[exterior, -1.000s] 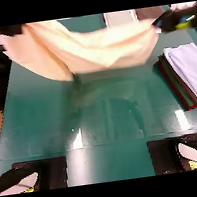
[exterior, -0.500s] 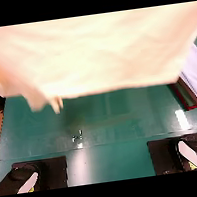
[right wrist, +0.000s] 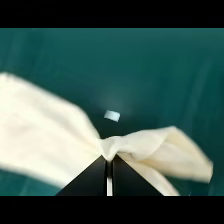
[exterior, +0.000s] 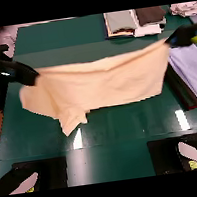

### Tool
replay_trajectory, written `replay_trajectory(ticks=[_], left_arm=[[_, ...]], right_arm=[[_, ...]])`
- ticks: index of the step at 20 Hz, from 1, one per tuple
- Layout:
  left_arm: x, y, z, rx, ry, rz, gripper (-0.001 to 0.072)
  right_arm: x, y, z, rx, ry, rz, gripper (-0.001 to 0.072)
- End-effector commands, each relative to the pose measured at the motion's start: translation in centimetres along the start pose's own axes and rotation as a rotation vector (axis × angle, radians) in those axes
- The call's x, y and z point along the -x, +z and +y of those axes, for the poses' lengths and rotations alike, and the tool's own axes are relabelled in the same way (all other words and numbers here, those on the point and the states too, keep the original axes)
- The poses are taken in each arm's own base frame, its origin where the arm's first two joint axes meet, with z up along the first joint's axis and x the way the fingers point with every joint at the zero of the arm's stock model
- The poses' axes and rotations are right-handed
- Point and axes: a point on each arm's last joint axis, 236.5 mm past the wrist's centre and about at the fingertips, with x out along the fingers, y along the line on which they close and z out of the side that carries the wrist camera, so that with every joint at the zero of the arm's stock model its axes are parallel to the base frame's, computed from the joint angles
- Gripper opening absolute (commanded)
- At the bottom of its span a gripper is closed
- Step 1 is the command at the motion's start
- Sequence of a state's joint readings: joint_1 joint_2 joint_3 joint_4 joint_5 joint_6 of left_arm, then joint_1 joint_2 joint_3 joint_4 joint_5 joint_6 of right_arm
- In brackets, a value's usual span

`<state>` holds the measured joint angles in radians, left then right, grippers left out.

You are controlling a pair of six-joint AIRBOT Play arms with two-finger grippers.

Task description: Fold the shirts.

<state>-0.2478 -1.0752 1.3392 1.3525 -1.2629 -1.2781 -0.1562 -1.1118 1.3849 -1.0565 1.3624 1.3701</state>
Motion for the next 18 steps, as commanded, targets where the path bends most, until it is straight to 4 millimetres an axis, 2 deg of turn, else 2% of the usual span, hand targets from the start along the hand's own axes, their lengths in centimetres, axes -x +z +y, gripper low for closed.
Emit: replay_trajectory(ticks=[1, 3, 4, 7, 8, 9, 10, 12, 14, 15, 18], left_arm=[[-11.0, -3.9, 2.6, -0.032, 0.016, 0.129, 0.0024], [-13.1, -2.1, 5.5, -0.078, 0.113, 0.074, 0.0025], [-13.2, -0.6, 6.8, -0.098, 0.162, 0.027, 0.0025], [-11.1, 4.1, 9.7, -0.121, 0.294, -0.119, 0.0027], [-10.2, 5.1, 10.5, -0.087, 0.315, -0.149, 0.0053], [-9.1, 5.7, 11.7, -0.026, 0.330, -0.173, 0.0341], [-8.0, 5.7, 13.2, 0.045, 0.349, -0.178, 0.0567], [-6.2, 3.4, 16.3, 0.170, 0.381, -0.112, 0.0565], [-5.4, -1.5, 18.1, 0.340, 0.349, 0.022, 0.0566], [-5.4, -3.8, 18.1, 0.419, 0.305, 0.080, 0.0565], [-6.3, -8.8, 16.9, 0.602, 0.146, 0.177, 0.0566]], right_arm=[[-9.7, -3.3, -2.2, -0.088, 0.027, 0.166, 0.0017], [-12.6, -2.5, -3.1, -0.102, 0.019, 0.162, 0.0017], [-13.4, -1.9, -3.4, -0.102, 0.017, 0.158, 0.0017], [-13.9, 1.1, -3.4, -0.079, 0.021, 0.121, 0.0039], [-13.7, 2.2, -3.3, -0.068, 0.023, 0.100, 0.0202], [-13.2, 3.3, -3.0, -0.056, 0.027, 0.080, 0.0355], [-12.5, 4.0, -2.4, -0.044, 0.036, 0.073, 0.0363], [-11.0, 4.3, -1.5, -0.017, 0.045, 0.078, 0.0363], [-9.7, 3.7, -0.8, -0.005, 0.050, 0.084, 0.0363], [-9.3, 3.2, -0.6, -0.004, 0.049, 0.079, 0.0363], [-8.3, 1.4, -0.4, -0.016, 0.040, 0.062, 0.0362]])
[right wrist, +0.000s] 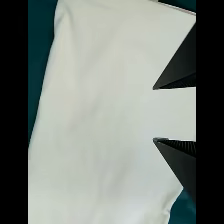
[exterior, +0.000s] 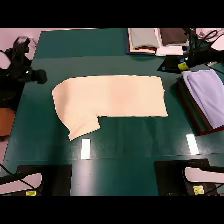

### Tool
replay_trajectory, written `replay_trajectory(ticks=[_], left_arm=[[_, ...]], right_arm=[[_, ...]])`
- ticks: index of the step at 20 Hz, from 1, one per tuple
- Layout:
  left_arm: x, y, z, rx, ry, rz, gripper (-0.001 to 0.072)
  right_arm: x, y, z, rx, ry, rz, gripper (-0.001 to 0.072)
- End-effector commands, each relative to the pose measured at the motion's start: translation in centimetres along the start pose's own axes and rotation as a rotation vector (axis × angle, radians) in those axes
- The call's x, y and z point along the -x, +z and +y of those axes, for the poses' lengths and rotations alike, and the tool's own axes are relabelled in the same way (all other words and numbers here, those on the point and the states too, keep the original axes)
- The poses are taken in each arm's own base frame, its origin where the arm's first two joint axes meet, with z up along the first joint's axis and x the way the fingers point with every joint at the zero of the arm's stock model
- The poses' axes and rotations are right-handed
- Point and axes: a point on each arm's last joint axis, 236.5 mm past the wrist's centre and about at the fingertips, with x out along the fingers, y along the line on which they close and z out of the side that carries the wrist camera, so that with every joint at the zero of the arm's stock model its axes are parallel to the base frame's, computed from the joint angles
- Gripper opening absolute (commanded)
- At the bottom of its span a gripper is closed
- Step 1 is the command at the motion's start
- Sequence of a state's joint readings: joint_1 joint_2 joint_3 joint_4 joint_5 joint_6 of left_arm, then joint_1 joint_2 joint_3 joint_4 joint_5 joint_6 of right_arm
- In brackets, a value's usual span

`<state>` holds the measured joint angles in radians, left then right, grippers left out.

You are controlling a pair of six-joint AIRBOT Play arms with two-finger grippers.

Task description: Fold the shirts.

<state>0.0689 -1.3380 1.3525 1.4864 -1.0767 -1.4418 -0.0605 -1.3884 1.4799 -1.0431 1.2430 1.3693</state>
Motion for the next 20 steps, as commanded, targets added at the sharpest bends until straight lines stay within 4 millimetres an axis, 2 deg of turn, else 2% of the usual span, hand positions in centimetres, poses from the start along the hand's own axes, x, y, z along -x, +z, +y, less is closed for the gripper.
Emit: replay_trajectory(ticks=[1, 6, 8, 10, 12, 16, 18, 19, 20], left_arm=[[-0.8, -6.1, 0.1, 0.210, -0.164, 0.188, 0.0566], [-4.8, -15.0, -1.8, 0.317, -0.219, 0.366, 0.0566], [-6.1, -16.9, -3.0, 0.379, -0.256, 0.381, 0.0565], [-6.9, -17.1, -4.7, 0.414, -0.328, 0.352, 0.0565], [-7.1, -16.4, -6.0, 0.432, -0.389, 0.313, 0.0565], [-7.1, -14.9, -6.6, 0.471, -0.422, 0.262, 0.0550], [-7.0, -14.8, -6.7, 0.475, -0.429, 0.261, 0.0280], [-7.0, -14.7, -6.8, 0.476, -0.431, 0.259, 0.0115], [-6.6, -14.6, -7.0, 0.452, -0.444, 0.264, 0.0024]], right_arm=[[1.0, -1.8, 0.4, -0.006, -0.005, -0.017, 0.0362], [1.1, -4.7, 0.3, -0.030, -0.014, -0.022, 0.0362], [1.1, -5.0, 0.3, -0.032, -0.015, -0.028, 0.0362], [1.2, -5.0, 0.4, -0.033, -0.014, -0.030, 0.0362], [1.2, -5.0, 0.4, -0.033, -0.014, -0.029, 0.0361], [1.2, -5.1, 0.4, -0.033, -0.014, -0.028, 0.0361], [1.2, -5.2, 0.3, -0.034, -0.014, -0.023, 0.0361], [1.3, -5.5, 0.0, -0.040, -0.019, -0.012, 0.0361], [1.5, -6.0, -0.6, -0.055, -0.022, 0.007, 0.0361]])
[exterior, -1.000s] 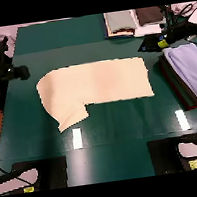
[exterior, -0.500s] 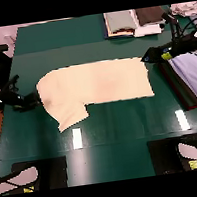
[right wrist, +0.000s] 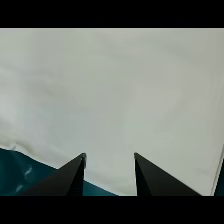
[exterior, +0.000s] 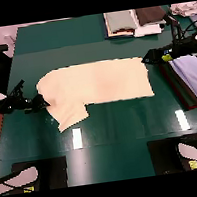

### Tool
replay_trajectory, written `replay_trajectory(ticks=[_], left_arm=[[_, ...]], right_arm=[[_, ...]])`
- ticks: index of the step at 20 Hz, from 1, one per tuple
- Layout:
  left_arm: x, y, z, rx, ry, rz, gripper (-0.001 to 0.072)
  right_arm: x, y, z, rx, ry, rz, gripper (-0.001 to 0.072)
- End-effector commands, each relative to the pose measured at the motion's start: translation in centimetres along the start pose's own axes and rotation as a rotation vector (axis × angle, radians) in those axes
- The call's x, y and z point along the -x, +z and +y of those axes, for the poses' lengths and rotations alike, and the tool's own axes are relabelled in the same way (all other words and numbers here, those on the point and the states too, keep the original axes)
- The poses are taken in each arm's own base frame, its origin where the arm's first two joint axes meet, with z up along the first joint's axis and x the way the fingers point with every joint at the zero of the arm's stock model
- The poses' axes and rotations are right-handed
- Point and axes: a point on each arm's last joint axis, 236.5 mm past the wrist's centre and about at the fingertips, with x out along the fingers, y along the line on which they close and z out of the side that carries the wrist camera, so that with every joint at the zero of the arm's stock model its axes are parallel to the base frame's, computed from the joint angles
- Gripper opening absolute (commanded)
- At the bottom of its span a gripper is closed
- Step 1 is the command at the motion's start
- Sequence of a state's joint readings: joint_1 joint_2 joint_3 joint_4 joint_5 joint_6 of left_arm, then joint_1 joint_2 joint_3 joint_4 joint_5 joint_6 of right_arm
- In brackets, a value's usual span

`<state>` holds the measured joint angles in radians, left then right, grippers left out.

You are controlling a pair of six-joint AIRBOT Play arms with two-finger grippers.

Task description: Fold the shirts.

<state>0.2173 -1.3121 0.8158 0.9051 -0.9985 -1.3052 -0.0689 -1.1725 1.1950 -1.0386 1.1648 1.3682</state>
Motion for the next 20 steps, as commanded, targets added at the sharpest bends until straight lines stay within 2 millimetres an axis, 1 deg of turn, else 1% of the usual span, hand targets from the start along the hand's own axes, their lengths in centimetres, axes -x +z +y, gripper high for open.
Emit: replay_trajectory(ticks=[1, 2, 5, 6, 7, 9, 10, 11, 12, 13, 14, 17, 18, 19, 20], left_arm=[[0.7, 0.3, -1.4, -0.044, -0.040, 0.001, 0.0024], [1.7, 0.9, -2.0, -0.079, -0.038, -0.020, 0.0023], [5.8, 3.3, -4.6, -0.164, -0.045, -0.158, 0.0024], [6.8, 3.5, -5.3, -0.186, -0.048, -0.189, 0.0024], [7.4, 3.6, -5.7, -0.198, -0.049, -0.206, 0.0023], [7.6, 3.3, -5.9, -0.204, -0.052, -0.201, 0.0024], [7.6, 3.1, -5.9, -0.205, -0.052, -0.193, 0.0024], [7.6, 3.0, -5.9, -0.205, -0.053, -0.190, 0.0024], [7.6, 3.0, -5.9, -0.205, -0.053, -0.190, 0.0024], [7.6, 3.1, -5.8, -0.205, -0.052, -0.190, 0.0024], [7.6, 3.0, -5.9, -0.205, -0.052, -0.189, 0.0024], [7.5, 2.9, -5.8, -0.207, -0.051, -0.182, 0.0024], [7.5, 2.9, -5.8, -0.207, -0.051, -0.183, 0.0023], [7.5, 2.9, -5.8, -0.207, -0.051, -0.182, 0.0024], [7.5, 2.8, -5.8, -0.207, -0.051, -0.180, 0.0023]], right_arm=[[0.4, -1.4, -1.7, -0.044, -0.013, 0.049, 0.0361], [0.4, -2.7, -3.0, -0.082, -0.025, 0.084, 0.0362], [-0.1, -8.1, -7.8, -0.263, -0.046, 0.205, 0.0369], [-0.4, -9.7, -9.2, -0.327, -0.052, 0.225, 0.0460], [-0.8, -11.5, -10.5, -0.392, -0.056, 0.251, 0.0535], [-2.0, -14.9, -12.1, -0.498, -0.050, 0.320, 0.0526], [-2.7, -16.3, -12.5, -0.536, -0.041, 0.355, 0.0512], [-3.6, -17.4, -12.7, -0.553, -0.029, 0.386, 0.0475], [-4.4, -18.1, -12.6, -0.567, -0.019, 0.407, 0.0434], [-5.4, -18.1, -12.4, -0.579, 0.002, 0.411, 0.0433], [-6.3, -17.8, -11.8, -0.582, 0.028, 0.407, 0.0433], [-8.7, -15.7, -10.4, -0.563, 0.059, 0.339, 0.0419], [-9.3, -15.1, -10.1, -0.550, 0.055, 0.314, 0.0362], [-9.8, -14.7, -9.9, -0.534, 0.049, 0.297, 0.0353], [-10.1, -14.6, -9.6, -0.518, 0.045, 0.294, 0.0294]])
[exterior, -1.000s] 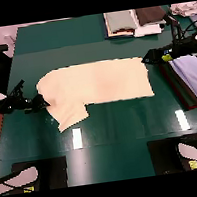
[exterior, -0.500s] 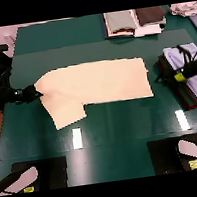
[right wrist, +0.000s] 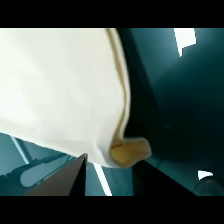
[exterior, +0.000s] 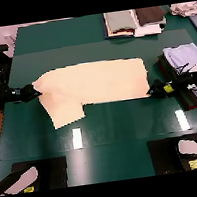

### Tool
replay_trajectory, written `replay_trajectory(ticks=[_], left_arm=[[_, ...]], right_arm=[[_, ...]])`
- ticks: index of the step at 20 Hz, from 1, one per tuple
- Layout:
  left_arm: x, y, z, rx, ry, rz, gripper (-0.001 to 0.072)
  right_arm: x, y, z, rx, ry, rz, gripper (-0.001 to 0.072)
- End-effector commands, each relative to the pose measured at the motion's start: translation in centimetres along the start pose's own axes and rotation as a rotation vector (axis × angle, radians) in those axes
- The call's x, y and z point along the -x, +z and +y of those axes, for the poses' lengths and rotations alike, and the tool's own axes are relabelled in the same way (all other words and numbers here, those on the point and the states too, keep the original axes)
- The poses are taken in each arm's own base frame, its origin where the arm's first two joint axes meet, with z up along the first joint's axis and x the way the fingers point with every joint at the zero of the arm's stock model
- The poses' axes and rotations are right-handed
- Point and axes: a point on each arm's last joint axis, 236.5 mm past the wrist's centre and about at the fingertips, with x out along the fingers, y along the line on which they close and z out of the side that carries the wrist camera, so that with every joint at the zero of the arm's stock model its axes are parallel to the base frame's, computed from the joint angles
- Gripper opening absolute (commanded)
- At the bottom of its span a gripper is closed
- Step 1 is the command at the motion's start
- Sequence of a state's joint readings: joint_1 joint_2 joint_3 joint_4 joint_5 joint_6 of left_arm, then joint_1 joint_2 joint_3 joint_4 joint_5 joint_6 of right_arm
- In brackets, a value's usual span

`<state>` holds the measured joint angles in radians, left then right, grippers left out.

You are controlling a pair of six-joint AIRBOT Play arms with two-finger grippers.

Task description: Fold the shirts.

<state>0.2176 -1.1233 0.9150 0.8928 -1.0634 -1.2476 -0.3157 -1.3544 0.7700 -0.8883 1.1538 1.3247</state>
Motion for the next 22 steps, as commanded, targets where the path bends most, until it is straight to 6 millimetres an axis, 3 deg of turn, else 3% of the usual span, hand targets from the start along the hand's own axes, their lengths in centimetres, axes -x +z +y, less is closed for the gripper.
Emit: replay_trajectory(ticks=[1, 3, 6, 8, 10, 11, 13, 15, 16, 18, 20, 22], left_arm=[[0.1, -0.1, -0.1, -0.002, -0.001, 0.005, 0.0024], [0.1, -0.2, -0.1, -0.002, -0.002, 0.008, 0.0023], [1.7, 0.9, -1.2, -0.040, -0.005, -0.032, 0.0022], [5.7, 3.8, -4.0, -0.117, -0.010, -0.158, 0.0022], [12.4, 7.3, -8.6, -0.236, -0.020, -0.346, 0.0023], [16.8, 8.7, -11.5, -0.309, -0.025, -0.458, 0.0023], [25.8, 9.7, -17.5, -0.450, -0.035, -0.677, 0.0023], [34.7, 8.6, -23.2, -0.579, -0.046, -0.883, 0.0023], [38.4, 7.4, -25.6, -0.626, -0.055, -0.971, 0.0023], [44.9, 4.5, -29.6, -0.715, -0.066, -1.123, 0.0023], [49.5, 2.0, -32.0, -0.733, -0.085, -1.235, 0.0022], [52.7, 0.6, -32.7, -0.684, -0.096, -1.319, 0.0022]], right_arm=[[-1.7, 1.0, 1.2, 0.038, -0.005, -0.044, 0.0200], [-2.1, 0.5, 1.9, 0.087, -0.007, -0.031, 0.0018], [0.2, 1.7, 5.3, 0.206, 0.007, -0.100, 0.0017], [5.1, 3.8, 9.9, 0.329, 0.035, -0.237, 0.0017], [12.9, 5.3, 16.1, 0.482, 0.073, -0.435, 0.0017], [17.2, 5.3, 19.2, 0.557, 0.090, -0.541, 0.0017], [26.4, 3.4, 25.2, 0.709, 0.121, -0.764, 0.0017], [34.5, -0.2, 29.3, 0.843, 0.102, -0.970, 0.0017], [38.0, -2.3, 30.5, 0.898, 0.075, -1.065, 0.0017], [43.0, -6.0, 31.4, 0.966, -0.001, -1.205, 0.0017], [46.2, -8.8, 31.4, 0.968, -0.049, -1.293, 0.0017], [48.4, -10.6, 30.9, 0.946, -0.098, -1.347, 0.0017]])
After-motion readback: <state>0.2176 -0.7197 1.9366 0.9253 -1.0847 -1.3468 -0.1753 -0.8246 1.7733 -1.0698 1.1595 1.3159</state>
